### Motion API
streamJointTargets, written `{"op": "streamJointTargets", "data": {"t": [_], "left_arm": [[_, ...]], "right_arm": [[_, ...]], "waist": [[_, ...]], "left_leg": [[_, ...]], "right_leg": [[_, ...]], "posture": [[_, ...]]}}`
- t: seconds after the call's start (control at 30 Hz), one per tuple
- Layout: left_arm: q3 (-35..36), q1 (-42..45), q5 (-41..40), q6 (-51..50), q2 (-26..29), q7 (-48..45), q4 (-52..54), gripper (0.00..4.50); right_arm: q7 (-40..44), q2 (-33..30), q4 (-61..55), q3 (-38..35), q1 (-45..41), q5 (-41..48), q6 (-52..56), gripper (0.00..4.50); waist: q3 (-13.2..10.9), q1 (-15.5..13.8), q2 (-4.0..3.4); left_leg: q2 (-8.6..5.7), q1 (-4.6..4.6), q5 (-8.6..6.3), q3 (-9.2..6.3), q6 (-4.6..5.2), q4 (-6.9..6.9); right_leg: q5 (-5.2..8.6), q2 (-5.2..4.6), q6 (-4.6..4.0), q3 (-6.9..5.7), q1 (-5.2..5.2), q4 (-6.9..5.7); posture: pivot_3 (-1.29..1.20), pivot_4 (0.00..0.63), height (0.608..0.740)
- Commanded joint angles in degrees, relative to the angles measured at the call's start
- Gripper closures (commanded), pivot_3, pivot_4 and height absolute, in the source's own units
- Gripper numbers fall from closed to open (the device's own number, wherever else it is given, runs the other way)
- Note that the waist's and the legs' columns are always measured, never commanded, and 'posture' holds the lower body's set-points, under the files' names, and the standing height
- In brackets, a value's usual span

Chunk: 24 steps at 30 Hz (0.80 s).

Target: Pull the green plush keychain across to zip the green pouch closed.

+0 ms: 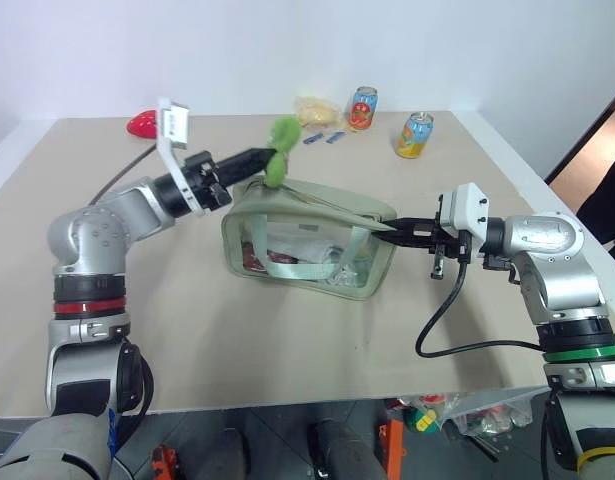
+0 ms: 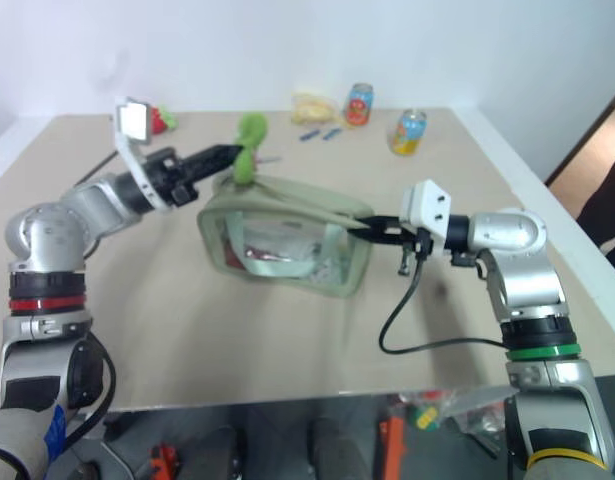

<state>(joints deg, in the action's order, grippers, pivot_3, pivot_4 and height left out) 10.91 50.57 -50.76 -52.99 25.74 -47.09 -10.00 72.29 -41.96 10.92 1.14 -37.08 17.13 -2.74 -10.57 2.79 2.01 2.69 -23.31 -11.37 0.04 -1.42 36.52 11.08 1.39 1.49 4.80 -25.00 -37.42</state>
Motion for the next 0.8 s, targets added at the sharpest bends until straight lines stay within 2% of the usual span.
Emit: {"op": "streamJointTargets", "data": {"t": [0.03, 0.13, 0.33, 0.5, 0.63, 0.77, 0.8], "left_arm": [[-3.71, 1.02, 3.92, 2.62, 1.21, -3.13, 1.61, 4.47], [-7.14, 0.90, 7.75, 3.98, 2.51, -4.99, 1.59, 4.47], [-8.84, 1.90, 12.32, 6.02, 4.14, -5.95, -0.65, 4.47], [-9.29, 1.14, 13.15, 5.01, 6.64, -8.10, 1.66, 2.95], [-9.37, 1.32, 13.26, 4.04, 9.66, -10.44, 3.09, 1.46], [-9.55, 0.93, 12.96, 2.08, 13.96, -13.19, 5.53, 0.19], [-9.36, 0.44, 12.97, 1.75, 15.12, -13.52, 6.32, 0.01]], "right_arm": [[-0.33, -1.05, -0.89, -0.90, -0.17, -0.53, -0.27, 4.50], [-0.48, -1.13, -1.14, -0.95, 0.06, -0.59, -0.25, 4.50], [-0.68, -1.06, -1.05, -0.96, -0.08, -0.69, -0.34, 4.50], [-0.59, -0.64, -0.40, -0.57, -0.72, -0.99, -0.75, 4.50], [-0.36, -0.39, 0.25, -0.32, -1.41, -1.11, -1.04, 4.50], [-0.04, -0.29, 1.16, -0.07, -2.05, -1.28, -1.57, 4.50], [0.02, -0.28, 1.32, -0.05, -2.16, -1.30, -1.68, 4.50]], "waist": [[0.00, 0.01, 0.00], [0.00, 0.00, 0.00], [0.00, -0.02, 0.00], [0.00, 0.00, 0.00], [0.00, 0.01, 0.00], [0.00, 0.09, -0.01], [0.00, 0.08, -0.01]], "left_leg": [[0.00, 0.00, 0.00, 0.00, 0.00, 0.00], [-0.01, 0.00, 0.00, 0.00, 0.00, 0.00], [-0.01, 0.00, 0.00, 0.00, 0.00, 0.01], [-0.01, 0.01, 0.00, 0.00, 0.00, 0.00], [-0.01, -0.01, 0.00, 0.01, 0.00, 0.00], [0.00, -0.01, 0.00, 0.01, 0.00, -0.01], [0.01, 0.00, 0.00, 0.00, 0.00, -0.02]], "right_leg": [[0.00, 0.00, 0.00, 0.01, 0.00, 0.00], [0.01, 0.00, -0.01, 0.01, 0.00, 0.00], [0.01, -0.01, -0.02, 0.02, 0.01, 0.00], [0.02, 0.00, -0.02, 0.01, 0.00, 0.00], [0.03, -0.01, -0.03, 0.02, -0.01, 0.00], [0.04, 0.01, -0.05, 0.02, -0.05, -0.02], [0.05, 0.02, -0.07, 0.01, -0.05, -0.03]], "posture": [[0.00, 0.150, 0.740], [0.00, 0.150, 0.740], [0.00, 0.150, 0.740], [0.00, 0.150, 0.740], [0.00, 0.150, 0.740], [0.00, 0.150, 0.740], [0.00, 0.150, 0.740]]}}
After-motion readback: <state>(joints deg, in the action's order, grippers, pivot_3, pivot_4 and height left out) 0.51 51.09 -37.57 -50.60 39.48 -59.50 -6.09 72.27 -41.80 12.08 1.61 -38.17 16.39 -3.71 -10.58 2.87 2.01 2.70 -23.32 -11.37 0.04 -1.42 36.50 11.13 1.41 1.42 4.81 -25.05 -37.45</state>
